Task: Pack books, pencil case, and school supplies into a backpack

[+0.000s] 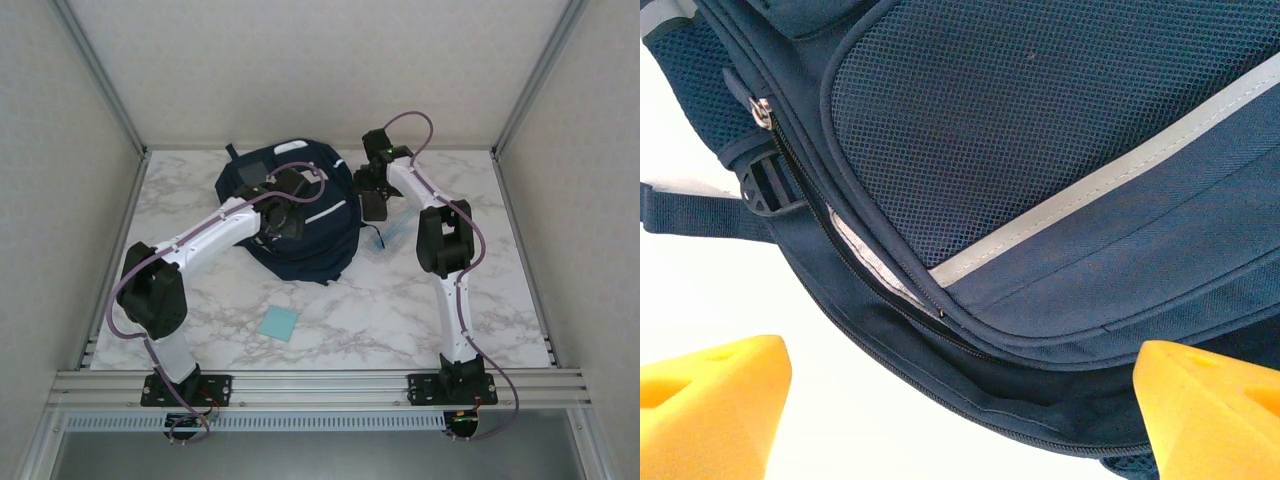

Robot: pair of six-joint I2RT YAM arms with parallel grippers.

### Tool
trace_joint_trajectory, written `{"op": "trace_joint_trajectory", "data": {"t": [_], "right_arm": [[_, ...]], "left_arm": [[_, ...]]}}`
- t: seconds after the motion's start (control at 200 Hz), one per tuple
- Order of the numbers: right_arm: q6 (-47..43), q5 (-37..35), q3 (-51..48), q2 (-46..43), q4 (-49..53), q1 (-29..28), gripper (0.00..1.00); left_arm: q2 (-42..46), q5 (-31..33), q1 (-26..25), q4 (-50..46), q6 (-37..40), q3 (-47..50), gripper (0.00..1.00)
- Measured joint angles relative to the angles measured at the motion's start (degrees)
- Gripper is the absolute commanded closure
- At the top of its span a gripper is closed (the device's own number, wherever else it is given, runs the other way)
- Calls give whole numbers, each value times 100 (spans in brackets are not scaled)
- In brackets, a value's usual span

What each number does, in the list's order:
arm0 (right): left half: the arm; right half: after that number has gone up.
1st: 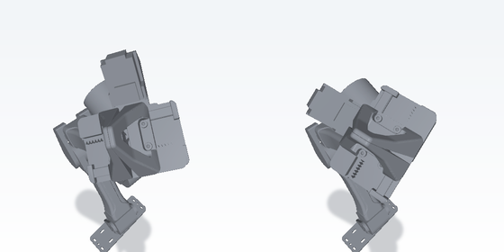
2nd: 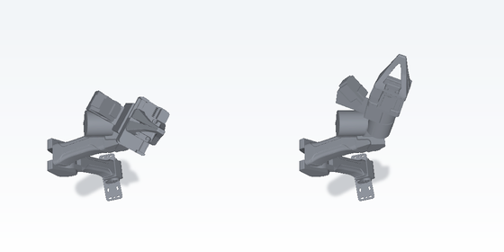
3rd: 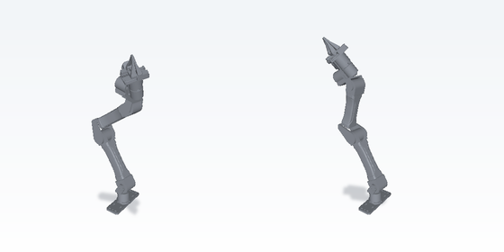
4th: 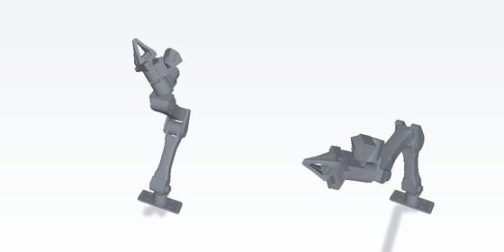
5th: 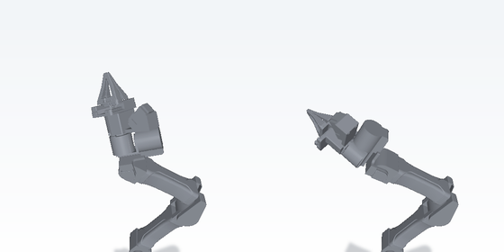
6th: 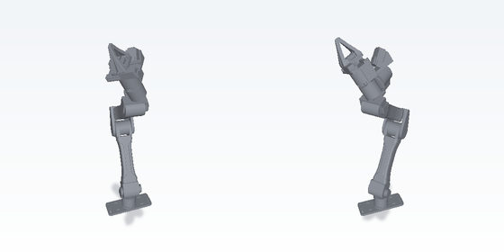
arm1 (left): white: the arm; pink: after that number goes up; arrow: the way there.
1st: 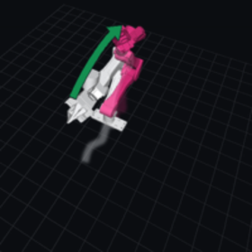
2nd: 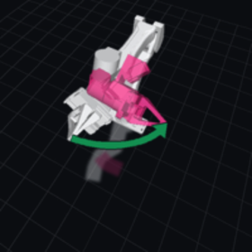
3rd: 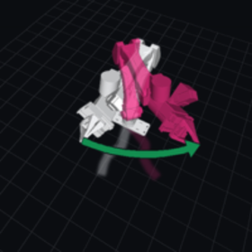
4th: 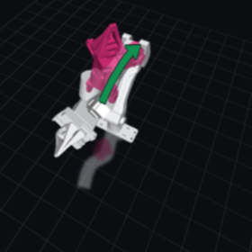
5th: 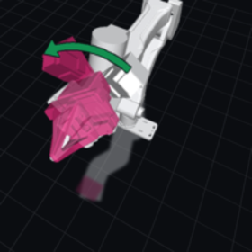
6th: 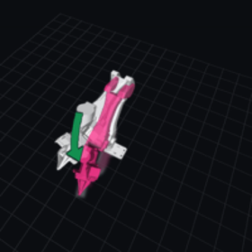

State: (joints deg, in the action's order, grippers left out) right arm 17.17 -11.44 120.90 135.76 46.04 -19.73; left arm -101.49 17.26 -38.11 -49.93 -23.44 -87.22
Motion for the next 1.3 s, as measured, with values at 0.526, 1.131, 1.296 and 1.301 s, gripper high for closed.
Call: {"op": "trace_joint_trajectory", "data": {"t": [0.526, 1.131, 1.296, 1.301], "right_arm": [[179, 514, -33, 332, -105, 39, 23], [79, 442, -632, 136, -601, 46, 43], [42, 496, -1060, -258, -503, 177, 45], [42, 501, -1073, -269, -494, 184, 45]], "left_arm": [[0, -22, 0, 197, 442, -13, 12], [-107, -20, -166, 240, 1049, -87, 12], [-302, -66, -433, 262, 1484, -238, 12], [-306, -66, -437, 262, 1495, -243, 12]]}}
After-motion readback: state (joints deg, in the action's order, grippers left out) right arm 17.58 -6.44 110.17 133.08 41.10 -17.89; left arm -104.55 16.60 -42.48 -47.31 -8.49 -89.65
